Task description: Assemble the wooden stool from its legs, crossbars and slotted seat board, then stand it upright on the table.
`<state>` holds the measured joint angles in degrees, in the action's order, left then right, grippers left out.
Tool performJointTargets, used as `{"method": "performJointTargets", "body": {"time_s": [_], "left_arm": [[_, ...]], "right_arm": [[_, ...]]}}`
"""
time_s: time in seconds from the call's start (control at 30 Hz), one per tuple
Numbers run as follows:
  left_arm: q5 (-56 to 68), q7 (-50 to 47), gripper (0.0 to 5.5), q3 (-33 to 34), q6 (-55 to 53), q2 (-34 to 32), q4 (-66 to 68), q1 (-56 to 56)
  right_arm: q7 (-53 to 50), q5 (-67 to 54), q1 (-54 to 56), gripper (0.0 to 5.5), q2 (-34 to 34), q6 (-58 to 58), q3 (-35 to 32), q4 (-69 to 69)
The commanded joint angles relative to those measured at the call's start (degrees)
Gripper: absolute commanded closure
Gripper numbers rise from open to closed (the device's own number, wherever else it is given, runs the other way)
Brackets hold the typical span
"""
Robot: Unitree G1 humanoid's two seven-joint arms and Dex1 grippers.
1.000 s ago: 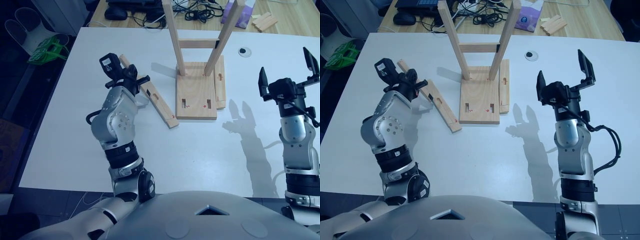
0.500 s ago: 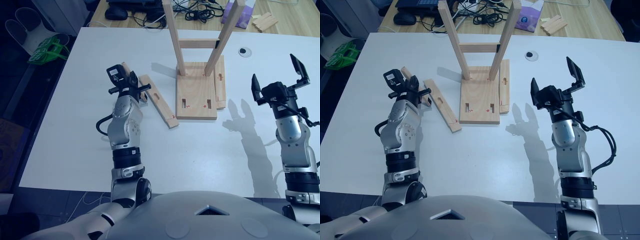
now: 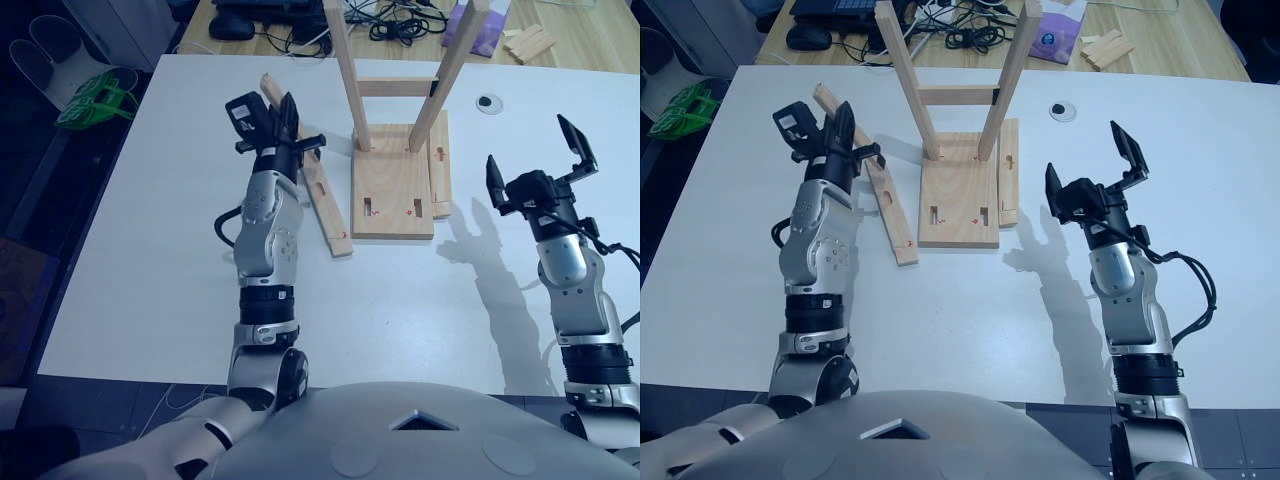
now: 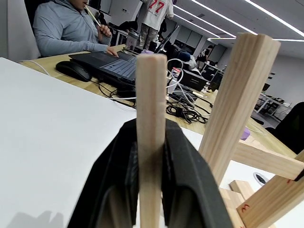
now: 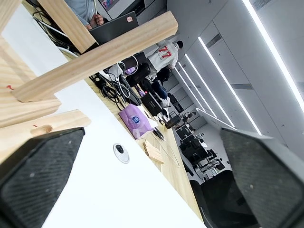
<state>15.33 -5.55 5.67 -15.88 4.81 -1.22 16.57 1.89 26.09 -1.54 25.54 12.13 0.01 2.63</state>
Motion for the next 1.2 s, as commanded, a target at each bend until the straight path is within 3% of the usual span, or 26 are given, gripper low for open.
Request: {"method": "performJointTargets", "body": {"time_s": [0.03,0.17,0.43,0.63,0.93,1.2], "left_arm": [[0.65,-2.48,5.09,-2.85,-6.36,4.26,-3.89,-6.31],[2.83,-3.95,5.09,-4.68,-8.21,5.77,-4.29,-6.08],[0.40,-7.63,5.09,-6.04,-9.00,2.11,-0.97,-5.03],[7.31,-14.48,5.09,0.80,-13.17,7.82,3.79,-1.42],[7.73,-18.42,5.09,1.28,-13.68,7.82,3.87,-1.44],[0.22,-12.55,5.10,-6.74,-6.53,4.50,12.10,-1.30]], "right_arm": [[-0.47,0.58,1.18,0.10,0.61,0.05,-0.06,-0.96],[-0.45,0.60,2.48,0.10,1.45,0.90,0.00,-2.95],[-0.54,0.15,1.68,0.10,0.81,0.96,0.34,-1.87],[-0.60,2.22,-0.04,0.10,0.19,1.01,2.36,0.62],[-1.29,3.04,-0.22,0.10,-0.70,0.61,3.27,0.71],[-0.66,2.96,0.93,0.10,0.27,1.27,3.98,-0.14]]}}
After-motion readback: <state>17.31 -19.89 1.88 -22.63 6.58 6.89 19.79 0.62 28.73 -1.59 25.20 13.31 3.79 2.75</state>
